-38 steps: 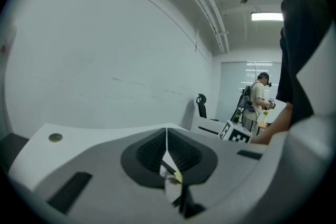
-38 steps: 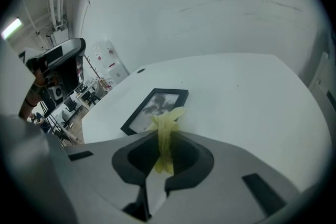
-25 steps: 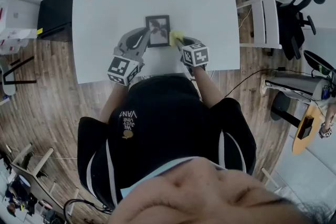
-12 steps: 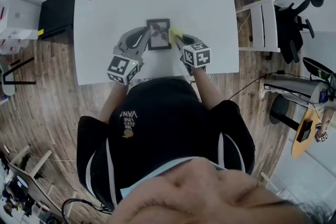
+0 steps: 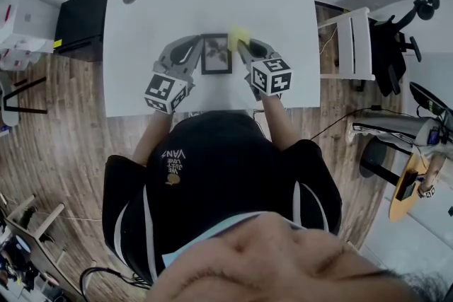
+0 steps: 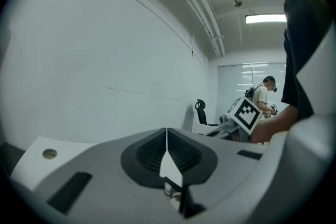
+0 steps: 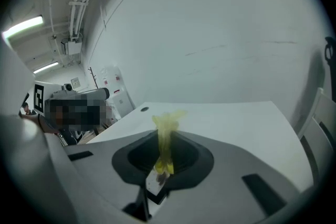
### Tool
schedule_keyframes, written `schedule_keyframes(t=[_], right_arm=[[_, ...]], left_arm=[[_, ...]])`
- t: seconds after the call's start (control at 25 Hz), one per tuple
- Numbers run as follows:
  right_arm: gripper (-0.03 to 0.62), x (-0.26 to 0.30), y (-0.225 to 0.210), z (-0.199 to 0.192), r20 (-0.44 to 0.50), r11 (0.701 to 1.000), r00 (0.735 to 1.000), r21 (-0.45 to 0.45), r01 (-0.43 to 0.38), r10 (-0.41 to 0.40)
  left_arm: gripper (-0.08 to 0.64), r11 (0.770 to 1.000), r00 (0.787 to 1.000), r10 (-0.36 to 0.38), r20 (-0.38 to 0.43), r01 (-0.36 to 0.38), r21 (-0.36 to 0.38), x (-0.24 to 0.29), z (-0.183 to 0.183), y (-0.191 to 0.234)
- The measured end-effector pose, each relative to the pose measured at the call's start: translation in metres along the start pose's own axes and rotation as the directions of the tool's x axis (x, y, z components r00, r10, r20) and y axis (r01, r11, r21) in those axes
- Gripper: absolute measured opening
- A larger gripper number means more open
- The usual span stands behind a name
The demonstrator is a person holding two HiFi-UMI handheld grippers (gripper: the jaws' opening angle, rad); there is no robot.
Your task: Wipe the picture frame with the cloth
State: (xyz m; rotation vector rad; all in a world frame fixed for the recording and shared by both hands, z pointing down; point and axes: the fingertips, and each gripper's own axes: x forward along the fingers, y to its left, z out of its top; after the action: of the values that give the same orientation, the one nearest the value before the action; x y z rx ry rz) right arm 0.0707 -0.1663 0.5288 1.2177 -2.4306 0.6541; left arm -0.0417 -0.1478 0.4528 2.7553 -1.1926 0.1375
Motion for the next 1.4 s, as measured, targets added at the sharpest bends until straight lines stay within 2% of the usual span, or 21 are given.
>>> schedule_keyframes(t=[0.32, 0.56, 0.92, 1.4], right_arm=[[0.044, -0.010, 0.014, 0.052, 0.113, 0.999, 0.993, -0.043, -0.030, 0.034], [0.044, -0.021, 0.024, 0.078, 0.181, 0.993, 0.983, -0.122, 0.000, 0.022], [0.044, -0.034, 0.042, 0.096, 0.262, 0.984, 0.964, -0.180, 0.007, 0.041], [0.043, -0.037, 0.056, 0.098, 0.298, 0.973, 0.954, -0.226, 0.038, 0.032]], left_arm=[[0.017, 1.000, 0.999, 0.022, 0.029, -0.022, 0.013, -0.002, 0.014, 0.007], [0.017, 0.999, 0.998, 0.041, 0.044, -0.042, 0.003, -0.005, 0.020, 0.013], [0.017, 0.999, 0.998, 0.047, 0.044, -0.047, 0.002, -0.008, 0.020, 0.013], [0.017, 0.998, 0.997, 0.058, 0.048, -0.058, 0.001, -0.017, 0.020, 0.021]])
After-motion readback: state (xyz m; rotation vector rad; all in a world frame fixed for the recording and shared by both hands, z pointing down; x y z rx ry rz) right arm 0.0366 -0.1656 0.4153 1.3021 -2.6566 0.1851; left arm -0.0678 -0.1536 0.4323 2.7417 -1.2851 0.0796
